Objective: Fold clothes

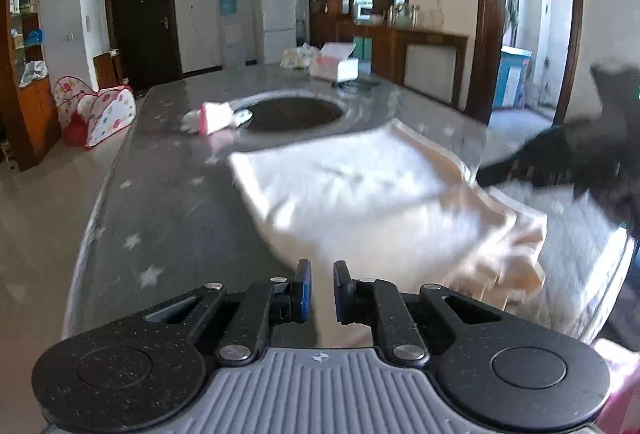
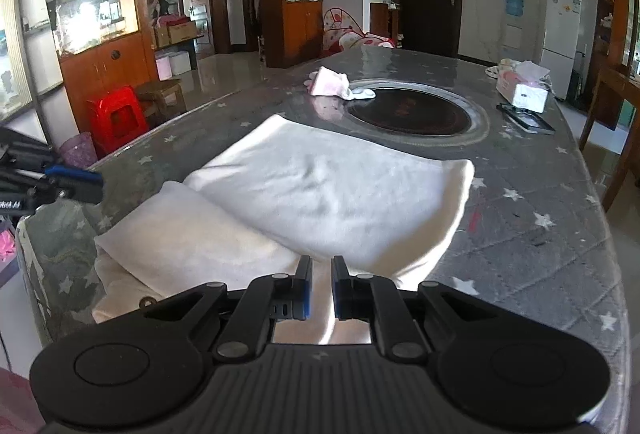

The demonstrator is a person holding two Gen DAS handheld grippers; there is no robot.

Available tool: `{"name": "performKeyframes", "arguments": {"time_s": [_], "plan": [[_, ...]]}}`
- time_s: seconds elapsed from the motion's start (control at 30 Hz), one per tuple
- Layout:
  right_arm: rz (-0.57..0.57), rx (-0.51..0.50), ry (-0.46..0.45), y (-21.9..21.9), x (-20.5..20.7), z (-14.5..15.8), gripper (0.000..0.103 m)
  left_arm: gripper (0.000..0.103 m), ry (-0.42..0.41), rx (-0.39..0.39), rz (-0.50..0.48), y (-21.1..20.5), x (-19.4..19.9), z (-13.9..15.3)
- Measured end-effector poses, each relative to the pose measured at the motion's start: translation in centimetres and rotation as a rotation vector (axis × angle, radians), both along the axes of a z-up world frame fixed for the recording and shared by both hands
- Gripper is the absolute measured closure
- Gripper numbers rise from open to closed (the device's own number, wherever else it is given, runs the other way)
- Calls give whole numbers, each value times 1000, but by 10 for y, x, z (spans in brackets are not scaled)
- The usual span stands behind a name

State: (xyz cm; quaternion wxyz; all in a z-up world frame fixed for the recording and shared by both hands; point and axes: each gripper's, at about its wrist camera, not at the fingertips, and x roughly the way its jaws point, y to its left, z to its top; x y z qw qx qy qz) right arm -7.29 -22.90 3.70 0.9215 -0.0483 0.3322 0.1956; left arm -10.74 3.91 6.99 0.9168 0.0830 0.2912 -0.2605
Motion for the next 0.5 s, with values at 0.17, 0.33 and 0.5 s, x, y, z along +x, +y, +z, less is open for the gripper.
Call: {"name": "performKeyframes", "arguments": {"time_s": [0.17,0.33,0.5], "plan": [[3,2,20,7,8,-13,94,90,11,-18,-34,-23,25,-8],[-2,6,39,6,11,-20,93,90,51,-27,-35,-36,44,-29],[-6,10,59,5,13,-27,93,90,102,-46,7,-23,54,-46]]}}
